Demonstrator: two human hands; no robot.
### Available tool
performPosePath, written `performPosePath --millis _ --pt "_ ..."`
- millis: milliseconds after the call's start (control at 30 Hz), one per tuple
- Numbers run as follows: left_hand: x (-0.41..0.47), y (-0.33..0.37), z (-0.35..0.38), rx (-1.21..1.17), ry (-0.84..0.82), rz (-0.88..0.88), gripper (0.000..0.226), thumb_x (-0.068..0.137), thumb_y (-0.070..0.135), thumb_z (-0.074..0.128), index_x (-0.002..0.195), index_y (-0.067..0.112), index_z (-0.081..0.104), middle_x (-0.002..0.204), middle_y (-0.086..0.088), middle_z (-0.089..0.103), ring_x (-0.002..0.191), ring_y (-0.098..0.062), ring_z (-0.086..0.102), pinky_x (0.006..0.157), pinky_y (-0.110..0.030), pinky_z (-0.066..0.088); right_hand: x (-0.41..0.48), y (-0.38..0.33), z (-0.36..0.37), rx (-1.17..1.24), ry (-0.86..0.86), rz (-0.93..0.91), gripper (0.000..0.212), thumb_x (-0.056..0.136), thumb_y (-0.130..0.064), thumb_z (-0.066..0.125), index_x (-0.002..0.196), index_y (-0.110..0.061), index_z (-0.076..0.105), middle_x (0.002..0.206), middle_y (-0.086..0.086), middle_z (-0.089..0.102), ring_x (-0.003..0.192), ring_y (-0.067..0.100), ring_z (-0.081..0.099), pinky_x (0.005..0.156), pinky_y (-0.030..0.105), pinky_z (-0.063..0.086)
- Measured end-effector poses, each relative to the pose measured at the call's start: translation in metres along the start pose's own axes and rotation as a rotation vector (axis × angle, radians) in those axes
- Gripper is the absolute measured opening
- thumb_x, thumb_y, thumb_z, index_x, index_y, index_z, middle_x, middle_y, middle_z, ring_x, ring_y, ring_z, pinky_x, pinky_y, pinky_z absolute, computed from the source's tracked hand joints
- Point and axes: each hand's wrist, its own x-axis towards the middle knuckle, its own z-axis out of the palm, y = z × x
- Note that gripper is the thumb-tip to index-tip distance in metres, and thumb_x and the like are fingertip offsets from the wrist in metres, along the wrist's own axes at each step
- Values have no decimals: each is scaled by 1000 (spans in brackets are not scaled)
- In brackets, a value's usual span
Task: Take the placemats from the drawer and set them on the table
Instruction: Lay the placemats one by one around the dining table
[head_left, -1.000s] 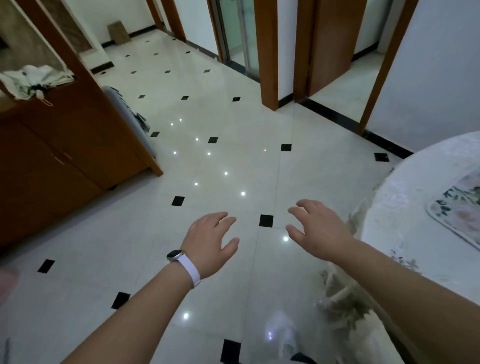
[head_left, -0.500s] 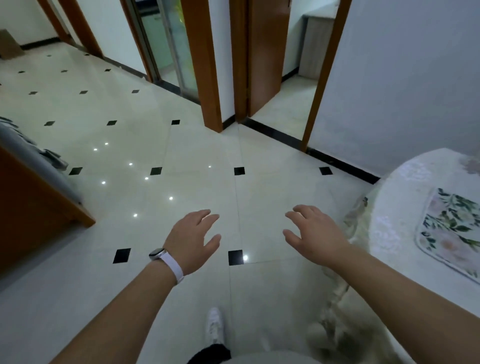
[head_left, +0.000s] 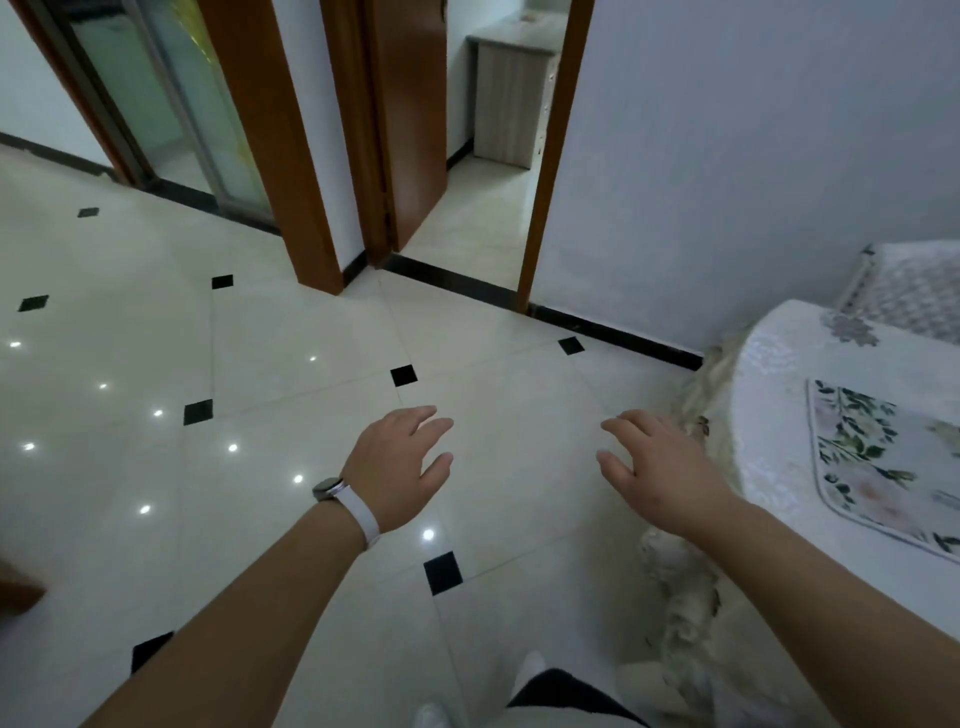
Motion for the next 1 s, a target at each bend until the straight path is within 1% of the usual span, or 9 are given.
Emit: performPosePath --millis 100,267,367,467,567,667,800,867,1000 --pt "37 2 7 -6 -41 73 50 86 45 43 121 16 64 125 -9 63 112 -30 59 91 -46 49 14 18 -1 22 14 74 51 99 -47 41 142 -21 46 143 -1 47 129 22 44 107 40 37" --pt "102 15 22 -4 -81 194 49 86 44 45 121 16 64 124 -10 63 111 -29 60 90 -46 50 45 50 10 86 16 176 49 99 -44 41 141 -19 48 141 2 49 127 26 44 105 40 39" --pt "148 26 34 16 -107 246 48 86 42 46 119 14 66 121 -10 65 108 -29 61 87 -43 50 74 74 18 116 9 193 50 100 -45 40 142 -20 46 142 0 47 129 24 43 106 38 36" --pt "201 39 50 42 -146 291 47 85 42 47 118 14 66 120 -11 65 107 -30 62 87 -44 51 108 103 24 159 16 217 50 100 -44 39 144 -19 44 143 0 46 129 22 42 106 35 33" --pt "259 57 69 85 -208 334 48 85 43 46 119 14 66 120 -11 65 108 -30 62 87 -44 51 133 141 29 193 20 265 50 99 -46 39 142 -21 45 142 -2 47 127 22 45 101 36 38" --pt "318 87 92 109 -261 394 51 85 45 43 119 15 66 120 -9 65 108 -29 62 88 -42 50 142 189 25 225 22 345 50 98 -46 41 139 -20 49 139 0 50 124 24 48 97 38 43" --pt "387 147 123 110 -291 525 51 86 45 44 125 17 62 126 -8 63 114 -26 59 92 -43 49 132 256 18 226 43 489 53 94 -48 36 135 -19 53 132 2 55 118 26 51 92 38 45" --pt "412 177 139 85 -297 597 48 87 42 48 125 17 62 127 -8 62 114 -26 59 93 -43 48 121 284 18 210 41 573 49 97 -46 42 136 -19 51 133 2 54 119 25 50 93 38 46" --pt "452 227 170 37 -349 778 49 85 44 45 121 17 64 121 -8 65 108 -26 62 88 -41 51 98 317 17 203 43 732 49 98 -46 40 140 -22 46 140 -1 49 126 23 45 97 36 43"
